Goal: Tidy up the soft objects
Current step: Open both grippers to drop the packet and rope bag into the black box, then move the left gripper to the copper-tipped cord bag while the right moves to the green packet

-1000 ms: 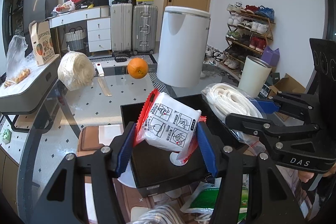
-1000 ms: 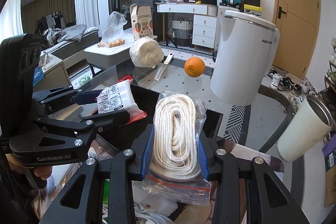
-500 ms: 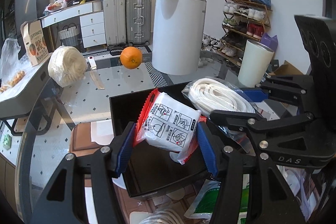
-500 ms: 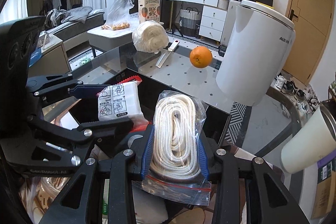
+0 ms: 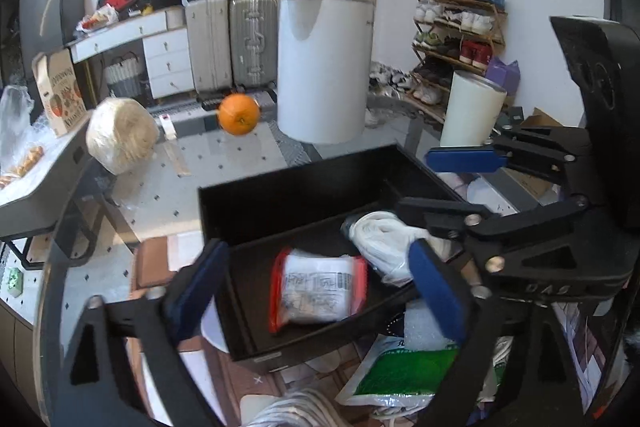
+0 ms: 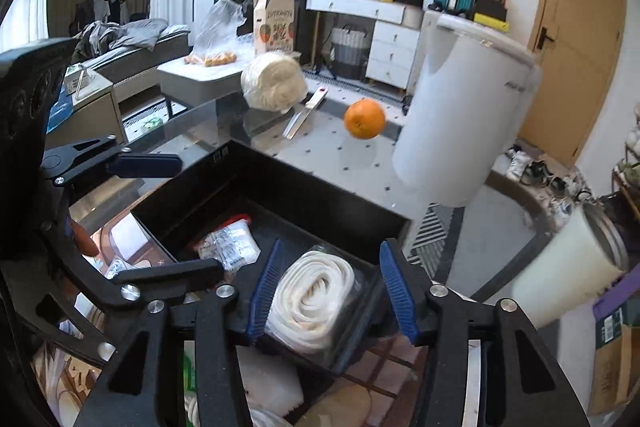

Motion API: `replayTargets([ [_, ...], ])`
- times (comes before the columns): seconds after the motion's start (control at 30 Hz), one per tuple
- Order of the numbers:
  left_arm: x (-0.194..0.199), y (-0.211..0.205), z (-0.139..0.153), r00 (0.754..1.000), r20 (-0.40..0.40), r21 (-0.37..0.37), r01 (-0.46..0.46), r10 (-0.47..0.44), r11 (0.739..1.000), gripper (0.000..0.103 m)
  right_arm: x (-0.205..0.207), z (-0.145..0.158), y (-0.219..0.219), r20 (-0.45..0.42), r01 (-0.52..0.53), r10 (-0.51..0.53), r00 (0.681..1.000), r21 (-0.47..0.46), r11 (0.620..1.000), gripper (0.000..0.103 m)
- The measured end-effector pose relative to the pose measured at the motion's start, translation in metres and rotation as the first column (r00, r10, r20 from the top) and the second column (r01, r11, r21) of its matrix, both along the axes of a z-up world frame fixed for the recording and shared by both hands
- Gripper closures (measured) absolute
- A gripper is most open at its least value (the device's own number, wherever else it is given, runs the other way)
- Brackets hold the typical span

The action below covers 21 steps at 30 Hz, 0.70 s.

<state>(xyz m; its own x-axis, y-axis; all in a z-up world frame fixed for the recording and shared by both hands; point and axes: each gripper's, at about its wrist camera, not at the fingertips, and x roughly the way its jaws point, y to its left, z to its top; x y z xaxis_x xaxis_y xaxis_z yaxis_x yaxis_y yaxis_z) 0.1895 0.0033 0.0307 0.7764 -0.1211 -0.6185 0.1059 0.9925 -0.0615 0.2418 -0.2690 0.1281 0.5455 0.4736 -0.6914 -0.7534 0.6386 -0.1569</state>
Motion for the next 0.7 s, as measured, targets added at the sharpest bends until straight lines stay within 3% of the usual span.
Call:
replayTargets([
  [0.03, -0.002, 0.0, 0.002, 1.0, 0.011, 0.0, -0.006, 0.006, 1.0, 0.004, -0.002, 0.003, -0.003, 0.004, 0.008, -0.008, 1.0, 0.007, 1.0, 0.038],
  [0.1, -0.008, 0.004, 0.007, 1.0, 0.026, -0.009, -0.016, 0.017, 1.0, 0.0, -0.009, 0.011, -0.014, 0.011, 0.026, -0.026, 1.0, 0.045, 0.999, 0.017],
  [0.27, -0.028, 0.014, 0.019, 0.995, 0.07, -0.039, -0.066, 0.069, 0.997, 0.0, -0.028, 0.022, -0.036, -0.003, 0.053, -0.053, 0.999, 0.114, 0.992, 0.001],
  [0.47, -0.059, 0.018, 0.025, 0.989, 0.103, -0.071, -0.096, 0.103, 0.993, 0.0, -0.054, 0.026, -0.063, -0.024, 0.101, -0.098, 0.995, 0.184, 0.978, 0.001],
  [0.7, -0.091, 0.003, 0.028, 0.986, 0.13, -0.027, -0.099, 0.102, 0.995, 0.0, -0.086, 0.025, -0.084, -0.029, 0.141, -0.138, 0.99, 0.21, 0.967, 0.001],
])
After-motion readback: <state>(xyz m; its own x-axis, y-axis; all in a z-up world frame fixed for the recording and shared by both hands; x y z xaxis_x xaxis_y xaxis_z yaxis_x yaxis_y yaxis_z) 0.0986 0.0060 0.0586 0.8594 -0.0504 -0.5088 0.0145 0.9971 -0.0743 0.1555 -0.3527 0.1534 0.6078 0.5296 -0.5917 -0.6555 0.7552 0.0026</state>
